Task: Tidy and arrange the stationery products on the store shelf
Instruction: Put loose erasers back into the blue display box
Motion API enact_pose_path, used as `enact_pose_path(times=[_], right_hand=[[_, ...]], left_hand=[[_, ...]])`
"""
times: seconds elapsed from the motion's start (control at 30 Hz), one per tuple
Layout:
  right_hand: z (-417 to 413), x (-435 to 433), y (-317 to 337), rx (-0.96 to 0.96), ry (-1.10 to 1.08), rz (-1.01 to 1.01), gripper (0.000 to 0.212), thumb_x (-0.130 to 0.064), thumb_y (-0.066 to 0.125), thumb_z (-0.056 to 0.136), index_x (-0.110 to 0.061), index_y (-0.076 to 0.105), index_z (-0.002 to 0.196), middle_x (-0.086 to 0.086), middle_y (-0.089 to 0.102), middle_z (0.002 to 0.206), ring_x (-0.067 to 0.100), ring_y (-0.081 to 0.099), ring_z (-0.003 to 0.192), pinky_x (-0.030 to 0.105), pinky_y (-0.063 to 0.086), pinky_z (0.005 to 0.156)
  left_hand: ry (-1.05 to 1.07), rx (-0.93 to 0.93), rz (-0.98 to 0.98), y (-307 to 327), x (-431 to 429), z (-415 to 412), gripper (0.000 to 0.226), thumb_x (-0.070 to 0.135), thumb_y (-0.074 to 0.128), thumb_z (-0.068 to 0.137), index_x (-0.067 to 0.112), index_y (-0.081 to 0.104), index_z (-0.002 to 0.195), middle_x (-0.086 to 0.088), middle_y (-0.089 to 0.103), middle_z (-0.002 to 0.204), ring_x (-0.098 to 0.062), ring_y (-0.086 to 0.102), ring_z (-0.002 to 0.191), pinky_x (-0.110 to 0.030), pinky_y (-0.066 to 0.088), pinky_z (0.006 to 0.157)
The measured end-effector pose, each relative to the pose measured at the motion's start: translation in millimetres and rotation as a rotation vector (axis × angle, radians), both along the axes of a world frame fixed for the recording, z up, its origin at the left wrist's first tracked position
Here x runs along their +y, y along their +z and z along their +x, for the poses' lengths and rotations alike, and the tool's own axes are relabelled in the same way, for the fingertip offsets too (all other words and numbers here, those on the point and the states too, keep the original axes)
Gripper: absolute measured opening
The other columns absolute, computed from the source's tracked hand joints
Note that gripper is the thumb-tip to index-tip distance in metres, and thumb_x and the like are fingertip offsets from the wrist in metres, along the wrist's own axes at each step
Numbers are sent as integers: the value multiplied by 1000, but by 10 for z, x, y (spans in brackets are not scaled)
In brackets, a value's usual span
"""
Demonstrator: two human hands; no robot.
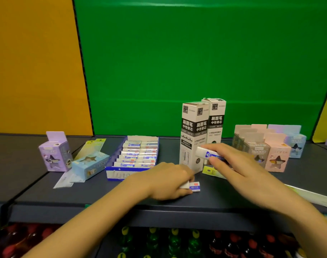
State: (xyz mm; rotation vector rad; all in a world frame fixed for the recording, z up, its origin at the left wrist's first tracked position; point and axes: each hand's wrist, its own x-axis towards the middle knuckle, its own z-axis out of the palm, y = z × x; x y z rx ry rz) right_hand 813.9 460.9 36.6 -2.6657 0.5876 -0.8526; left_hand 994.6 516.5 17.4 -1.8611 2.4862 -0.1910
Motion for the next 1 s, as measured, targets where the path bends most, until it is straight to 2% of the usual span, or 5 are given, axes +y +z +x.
enact_pose_path(times=[0.27,0.43,0.57,0.83,1.0], right_hand=[[916,103,95,-7,92,-78,30,-30,35,98,-27,50,123,-19,48,96,-7,45,89,12,33,80],[1524,-49,37,129,-21,-67,31,-26,40,97,-17,49,125,1,56,123,15,50,109,28,37,92],[1841,-206,4,223,-182,-124,31,-26,45,94,-18,52,123,2,58,125,21,50,114,36,38,98],[2036,-354,-152,336,-316,-174,32,-27,56,89,-20,60,120,3,56,123,22,52,112,36,43,93],[2073,-363,-132,340,-316,-240,26,-23,57,87,-22,61,113,1,62,115,21,57,104,31,44,79]], left_hand=[[134,60,-258,310,754,947,29,46,37,94,25,43,113,3,53,119,-21,54,104,-34,41,83],[248,3,-333,472,777,1556,31,44,39,93,25,45,117,6,54,119,-17,56,100,-31,44,78],[271,-20,-377,410,557,1799,29,40,42,94,21,48,115,2,56,117,-23,57,96,-33,43,71],[203,70,-403,251,206,1968,31,39,45,93,20,49,117,0,56,120,-24,57,98,-35,42,74],[158,118,-404,197,52,2002,29,38,47,92,21,50,116,1,57,118,-24,58,98,-37,47,77]])
